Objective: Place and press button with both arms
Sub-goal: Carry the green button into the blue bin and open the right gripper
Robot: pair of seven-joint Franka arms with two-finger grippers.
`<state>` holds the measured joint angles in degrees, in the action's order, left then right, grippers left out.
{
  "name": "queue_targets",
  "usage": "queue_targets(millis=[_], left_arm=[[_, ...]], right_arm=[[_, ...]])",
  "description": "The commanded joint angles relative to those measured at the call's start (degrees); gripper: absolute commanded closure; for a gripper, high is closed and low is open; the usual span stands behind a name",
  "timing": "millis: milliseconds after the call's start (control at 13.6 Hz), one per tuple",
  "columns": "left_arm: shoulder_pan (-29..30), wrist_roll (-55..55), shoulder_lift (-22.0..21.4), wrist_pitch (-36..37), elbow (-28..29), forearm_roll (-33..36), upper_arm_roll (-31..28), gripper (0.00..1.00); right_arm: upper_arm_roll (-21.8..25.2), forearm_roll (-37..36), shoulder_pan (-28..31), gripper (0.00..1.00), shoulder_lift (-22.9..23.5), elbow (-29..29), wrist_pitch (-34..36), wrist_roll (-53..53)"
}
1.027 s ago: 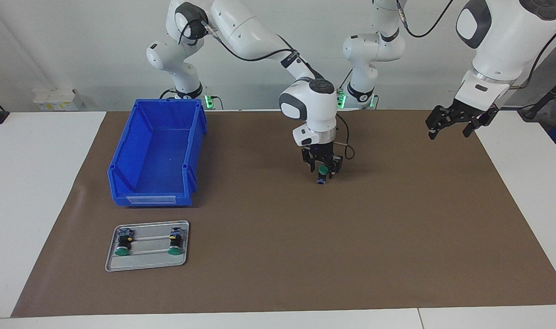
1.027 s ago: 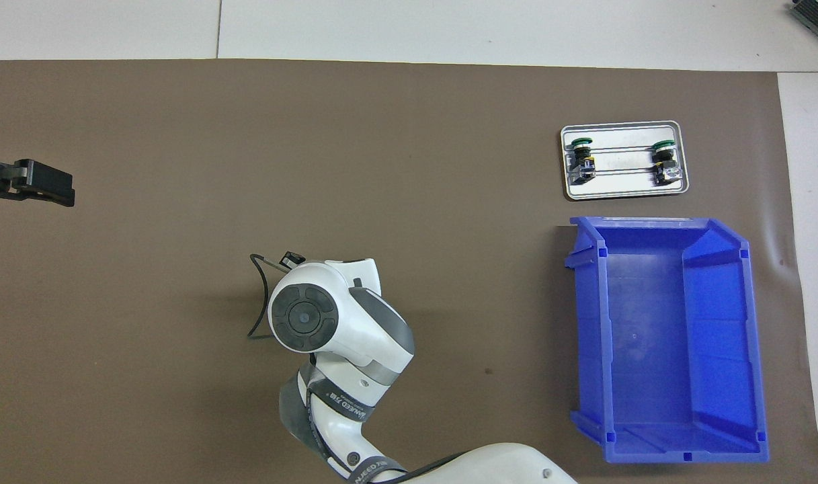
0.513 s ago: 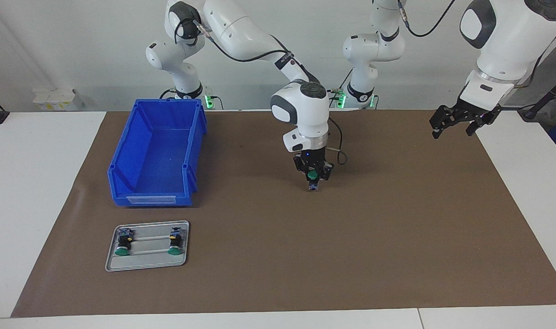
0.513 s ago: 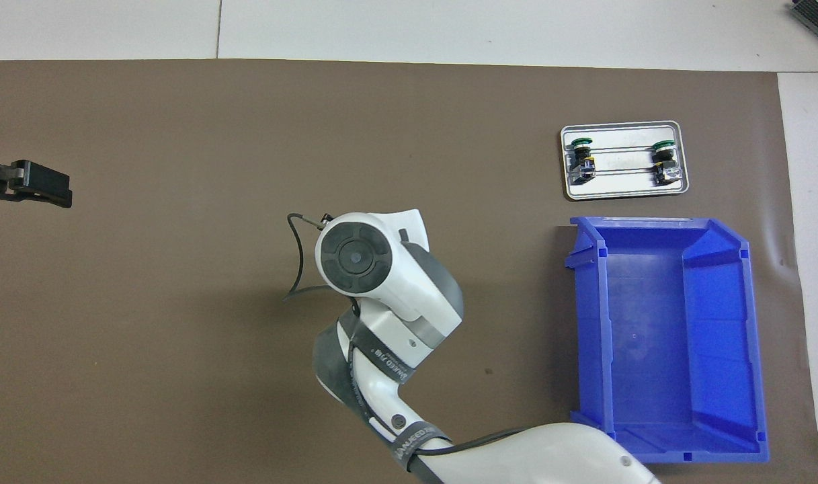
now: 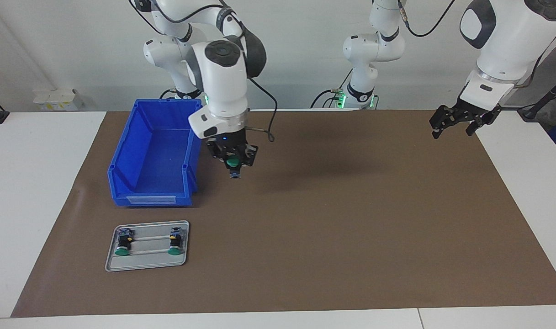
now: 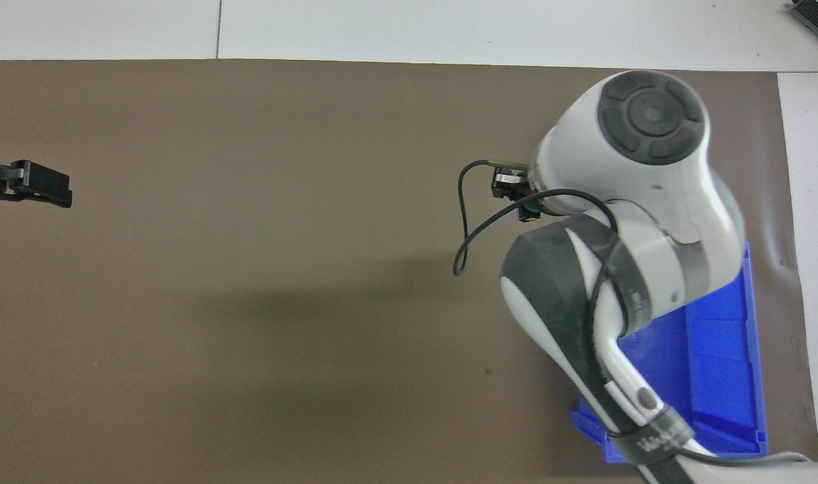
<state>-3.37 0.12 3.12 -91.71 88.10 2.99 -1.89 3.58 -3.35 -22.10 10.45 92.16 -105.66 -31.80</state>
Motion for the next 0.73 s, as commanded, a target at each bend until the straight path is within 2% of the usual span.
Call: queue_targets(millis=[0, 147, 367, 660], left_arm=[[0.1, -0.6, -1.6, -0.9, 2.0, 1.0, 0.1, 0.00], [0.1, -0.6, -1.6, -0.9, 2.0, 1.0, 0.1, 0.00], [0.1, -0.6, -1.6, -0.9, 2.0, 1.0, 0.1, 0.00], [0.1, -0.6, -1.6, -0.9, 2.0, 1.0, 0.1, 0.00]], right_arm=[[-0.8, 1.2, 6.9, 1.00, -6.0, 8.5, -1.0, 12.4], [-0.8, 1.2, 11.4, 1.00, -7.3, 12.1, -2.0, 21.0], [-0.8, 1.2, 15.8, 1.00, -9.4, 17.1, -3.5, 26.9], [-0.8, 1.3, 19.8, 1.00, -16.0, 33.0, -15.7, 31.6]])
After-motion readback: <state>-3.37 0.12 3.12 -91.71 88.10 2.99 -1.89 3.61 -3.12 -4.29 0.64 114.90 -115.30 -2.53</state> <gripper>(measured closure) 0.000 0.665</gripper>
